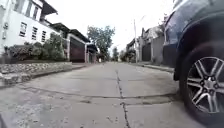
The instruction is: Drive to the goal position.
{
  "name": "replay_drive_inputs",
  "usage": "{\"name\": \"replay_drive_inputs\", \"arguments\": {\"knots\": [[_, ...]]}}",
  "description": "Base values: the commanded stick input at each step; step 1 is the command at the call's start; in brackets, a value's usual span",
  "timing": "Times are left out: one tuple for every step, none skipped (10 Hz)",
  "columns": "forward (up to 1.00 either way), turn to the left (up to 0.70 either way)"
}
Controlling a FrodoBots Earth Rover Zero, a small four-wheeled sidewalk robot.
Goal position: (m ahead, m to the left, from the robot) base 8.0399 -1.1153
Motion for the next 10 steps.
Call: {"name": "replay_drive_inputs", "arguments": {"knots": [[1.00, 0.00], [1.00, 0.00], [1.00, 0.00], [1.00, 0.03], [1.00, 0.02], [1.00, 0.00], [1.00, 0.00], [1.00, 0.04], [1.00, 0.09], [1.00, 0.12]]}}
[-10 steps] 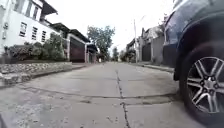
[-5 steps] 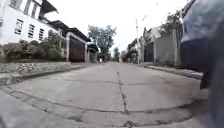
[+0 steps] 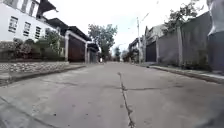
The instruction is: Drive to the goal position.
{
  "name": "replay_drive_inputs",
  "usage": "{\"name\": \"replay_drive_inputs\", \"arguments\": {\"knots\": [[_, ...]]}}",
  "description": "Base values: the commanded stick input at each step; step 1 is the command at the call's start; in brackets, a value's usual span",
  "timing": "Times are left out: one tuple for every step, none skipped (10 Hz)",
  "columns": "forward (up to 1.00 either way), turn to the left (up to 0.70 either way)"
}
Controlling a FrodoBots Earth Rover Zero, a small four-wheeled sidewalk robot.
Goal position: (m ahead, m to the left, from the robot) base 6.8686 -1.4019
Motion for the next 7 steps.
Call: {"name": "replay_drive_inputs", "arguments": {"knots": [[1.00, -0.07], [1.00, -0.25], [1.00, -0.40], [1.00, -0.40], [1.00, -0.40], [1.00, -0.22], [1.00, 0.09]]}}
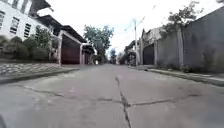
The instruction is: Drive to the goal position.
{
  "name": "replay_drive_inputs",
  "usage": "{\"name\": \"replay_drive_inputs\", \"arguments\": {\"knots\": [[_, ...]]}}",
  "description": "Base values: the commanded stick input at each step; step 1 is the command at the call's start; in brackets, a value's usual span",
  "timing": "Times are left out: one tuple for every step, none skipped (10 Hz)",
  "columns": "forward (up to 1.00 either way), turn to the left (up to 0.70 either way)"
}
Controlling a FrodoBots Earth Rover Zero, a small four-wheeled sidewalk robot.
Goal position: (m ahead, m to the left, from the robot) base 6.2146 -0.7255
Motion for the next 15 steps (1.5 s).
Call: {"name": "replay_drive_inputs", "arguments": {"knots": [[1.00, 0.09], [1.00, 0.08], [1.00, 0.01], [1.00, -0.04], [1.00, -0.17], [1.00, -0.40], [1.00, -0.40], [1.00, -0.40], [1.00, -0.40], [1.00, -0.40], [1.00, -0.40], [1.00, -0.36], [1.00, -0.05], [1.00, 0.00], [1.00, 0.00]]}}
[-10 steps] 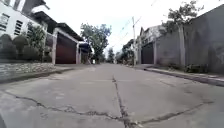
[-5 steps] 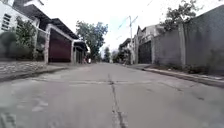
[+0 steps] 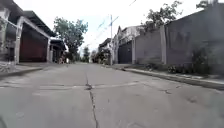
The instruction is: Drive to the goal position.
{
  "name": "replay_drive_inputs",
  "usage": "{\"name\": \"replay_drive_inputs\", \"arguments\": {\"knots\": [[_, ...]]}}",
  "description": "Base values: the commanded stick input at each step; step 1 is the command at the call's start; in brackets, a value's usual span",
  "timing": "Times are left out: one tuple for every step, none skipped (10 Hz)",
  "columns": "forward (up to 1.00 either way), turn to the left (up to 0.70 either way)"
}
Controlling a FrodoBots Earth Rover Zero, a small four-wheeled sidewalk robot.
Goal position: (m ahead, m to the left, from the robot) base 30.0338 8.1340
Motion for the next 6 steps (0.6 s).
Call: {"name": "replay_drive_inputs", "arguments": {"knots": [[1.00, 0.00], [1.00, 0.00], [1.00, 0.00], [1.00, 0.00], [1.00, 0.00], [1.00, 0.08]]}}
